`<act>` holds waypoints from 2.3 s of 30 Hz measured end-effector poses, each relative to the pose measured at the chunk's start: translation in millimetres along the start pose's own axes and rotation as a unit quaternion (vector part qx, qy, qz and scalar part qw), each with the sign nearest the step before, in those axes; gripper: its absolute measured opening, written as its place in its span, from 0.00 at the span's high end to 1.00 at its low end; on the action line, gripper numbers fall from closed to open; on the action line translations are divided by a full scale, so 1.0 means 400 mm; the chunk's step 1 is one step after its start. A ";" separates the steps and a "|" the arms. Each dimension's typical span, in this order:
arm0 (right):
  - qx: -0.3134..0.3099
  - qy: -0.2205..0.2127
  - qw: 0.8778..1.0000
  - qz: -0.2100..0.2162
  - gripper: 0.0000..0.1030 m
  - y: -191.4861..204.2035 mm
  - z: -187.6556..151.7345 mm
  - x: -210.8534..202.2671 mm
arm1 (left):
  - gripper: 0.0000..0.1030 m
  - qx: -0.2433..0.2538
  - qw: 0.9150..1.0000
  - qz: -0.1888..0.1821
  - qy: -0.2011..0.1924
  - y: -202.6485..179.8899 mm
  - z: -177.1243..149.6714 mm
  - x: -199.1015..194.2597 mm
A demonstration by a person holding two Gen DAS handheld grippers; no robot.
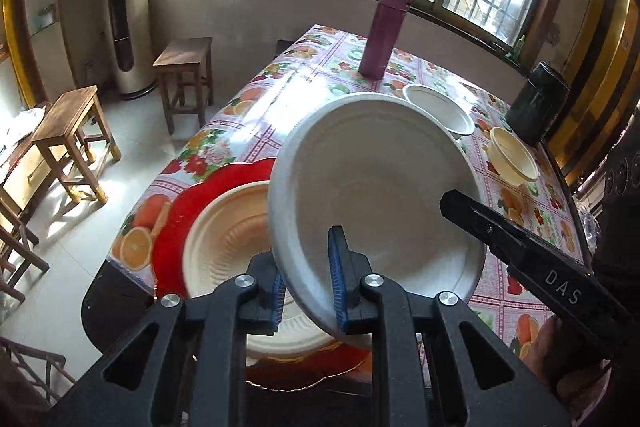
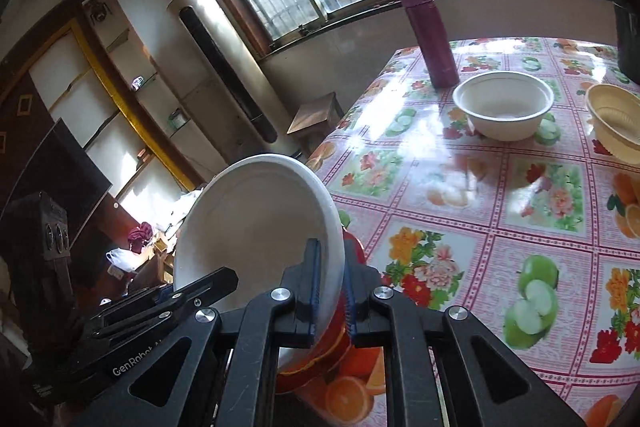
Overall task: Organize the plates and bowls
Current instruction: 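Lift the white bowl with the left gripper over the plate stack, then lower the white bowl onto the beige plate and open the left gripper, then move the left gripper toward the beige ribbed bowl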
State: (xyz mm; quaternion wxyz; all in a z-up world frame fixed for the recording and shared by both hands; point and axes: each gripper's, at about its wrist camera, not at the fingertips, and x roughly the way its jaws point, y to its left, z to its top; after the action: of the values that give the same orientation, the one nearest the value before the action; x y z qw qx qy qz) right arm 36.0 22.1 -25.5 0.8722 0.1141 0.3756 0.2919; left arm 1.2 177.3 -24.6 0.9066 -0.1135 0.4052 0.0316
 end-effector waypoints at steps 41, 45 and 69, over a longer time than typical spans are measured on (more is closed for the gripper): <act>-0.056 -0.064 0.995 -0.052 0.34 -0.053 -0.045 0.017 | 0.28 0.035 0.987 0.137 -0.075 -0.002 -0.027 -0.013; -0.025 -0.081 0.993 -0.079 0.32 -0.153 -0.021 -0.010 | 0.28 0.067 0.988 0.120 -0.070 -0.091 -0.018 0.008; 0.167 -0.181 0.957 -0.153 0.29 -0.691 0.071 -0.290 | 0.28 0.220 0.970 0.091 -0.050 -0.587 0.056 0.185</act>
State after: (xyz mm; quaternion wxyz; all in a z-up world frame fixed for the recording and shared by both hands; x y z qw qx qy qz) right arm 110.1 -268.7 -53.1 0.9284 0.2503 0.2675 0.0627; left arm 102.2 -48.4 -22.6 0.9216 0.1281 0.3650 0.0300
